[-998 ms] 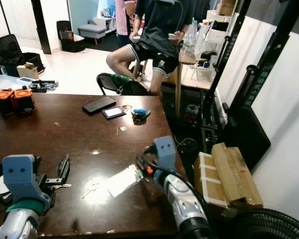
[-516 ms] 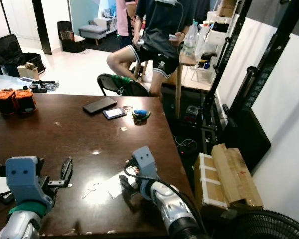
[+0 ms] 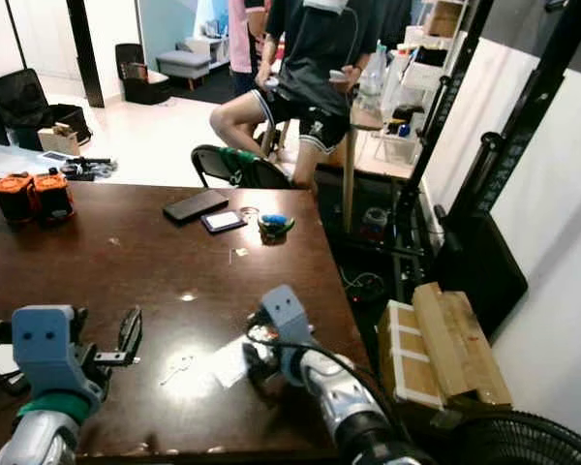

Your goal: Hang keys on a hook

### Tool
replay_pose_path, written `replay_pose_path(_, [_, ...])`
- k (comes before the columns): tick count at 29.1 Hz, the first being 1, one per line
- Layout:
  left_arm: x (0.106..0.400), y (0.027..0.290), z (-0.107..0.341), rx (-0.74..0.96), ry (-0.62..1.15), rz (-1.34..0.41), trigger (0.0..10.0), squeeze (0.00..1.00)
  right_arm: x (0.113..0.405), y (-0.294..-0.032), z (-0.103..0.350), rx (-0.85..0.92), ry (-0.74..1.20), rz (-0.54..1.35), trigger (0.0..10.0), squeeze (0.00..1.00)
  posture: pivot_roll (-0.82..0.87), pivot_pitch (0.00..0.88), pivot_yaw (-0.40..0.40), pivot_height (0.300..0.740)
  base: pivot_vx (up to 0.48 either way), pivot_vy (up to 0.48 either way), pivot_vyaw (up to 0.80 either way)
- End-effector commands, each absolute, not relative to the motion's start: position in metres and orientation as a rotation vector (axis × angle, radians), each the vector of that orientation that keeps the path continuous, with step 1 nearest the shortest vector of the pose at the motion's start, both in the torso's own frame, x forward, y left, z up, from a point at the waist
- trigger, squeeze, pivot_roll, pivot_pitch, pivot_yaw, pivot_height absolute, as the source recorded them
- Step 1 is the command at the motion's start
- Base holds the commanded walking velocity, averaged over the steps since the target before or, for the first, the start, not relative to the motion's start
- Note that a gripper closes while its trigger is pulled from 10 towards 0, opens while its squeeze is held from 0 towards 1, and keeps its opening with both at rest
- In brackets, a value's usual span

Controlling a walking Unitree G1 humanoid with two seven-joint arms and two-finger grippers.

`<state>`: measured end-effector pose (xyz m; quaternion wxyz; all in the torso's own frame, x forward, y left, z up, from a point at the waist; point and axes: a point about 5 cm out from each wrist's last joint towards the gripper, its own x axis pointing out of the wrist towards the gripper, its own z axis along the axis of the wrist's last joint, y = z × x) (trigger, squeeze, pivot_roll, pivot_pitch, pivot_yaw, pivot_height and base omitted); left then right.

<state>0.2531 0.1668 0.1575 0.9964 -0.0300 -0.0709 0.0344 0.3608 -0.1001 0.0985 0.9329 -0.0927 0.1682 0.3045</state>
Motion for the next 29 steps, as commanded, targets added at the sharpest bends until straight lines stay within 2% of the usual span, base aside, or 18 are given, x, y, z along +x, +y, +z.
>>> replay_pose_path(1, [0.253, 0.166, 0.157, -0.069, -0.136, 0.062, 10.0, 0.0, 0.358, -0.096, 0.096, -0.174, 0.354, 0.663, 10.0, 0.0, -0.14, 0.001, -0.011, 0.74, 0.0, 0.0, 0.0])
replay_pose_path(2, [0.254, 0.166, 0.157, -0.069, -0.136, 0.06, 10.0, 0.0, 0.352, -0.089, 0.094, -0.184, 0.362, 0.746, 10.0, 0.0, -0.14, 0.003, -0.009, 0.74, 0.0, 0.0, 0.0])
replay_pose_path(7, [0.255, 0.165, 0.157, -0.071, -0.136, 0.054, 10.0, 0.0, 0.341, -0.078, 0.087, -0.228, 0.374, 0.874, 10.0, 0.0, -0.14, 0.003, -0.009, 0.74, 0.0, 0.0, 0.0])
replay_pose_path(17, [0.255, 0.165, 0.157, -0.071, -0.137, 0.052, 10.0, 0.0, 0.341, -0.077, 0.085, -0.238, 0.376, 0.882, 10.0, 0.0, -0.14, 0.003, -0.009, 0.74, 0.0, 0.0, 0.0])
replay_pose_path(18, [0.255, 0.165, 0.157, -0.071, -0.136, 0.051, 10.0, 0.0, 0.34, -0.078, 0.085, -0.235, 0.38, 0.888, 5.3, 0.0, -0.14, 0.003, -0.009, 0.74, 0.0, 0.0, 0.0])
replay_pose_path(19, [0.255, 0.165, 0.157, -0.071, -0.136, 0.051, 10.0, 0.0, 0.34, -0.078, 0.085, -0.235, 0.38, 0.888, 5.3, 0.0, -0.14, 0.003, -0.009, 0.74, 0.0, 0.0, 0.0])
replay_pose_path(20, [0.254, 0.164, 0.157, -0.071, -0.134, 0.047, 10.0, 0.0, 0.339, -0.079, 0.083, -0.231, 0.39, 0.898, 0.2, 0.0, -0.14, 0.003, -0.009, 0.74, 0.0, 0.0, 0.0])
replay_pose_path(29, [0.254, 0.163, 0.156, -0.07, -0.13, 0.039, 10.0, 0.0, 0.336, -0.08, 0.08, -0.225, 0.41, 0.916, 0.0, 0.0, -0.14, 0.003, -0.009, 0.74, 0.0, 0.0, 0.0])
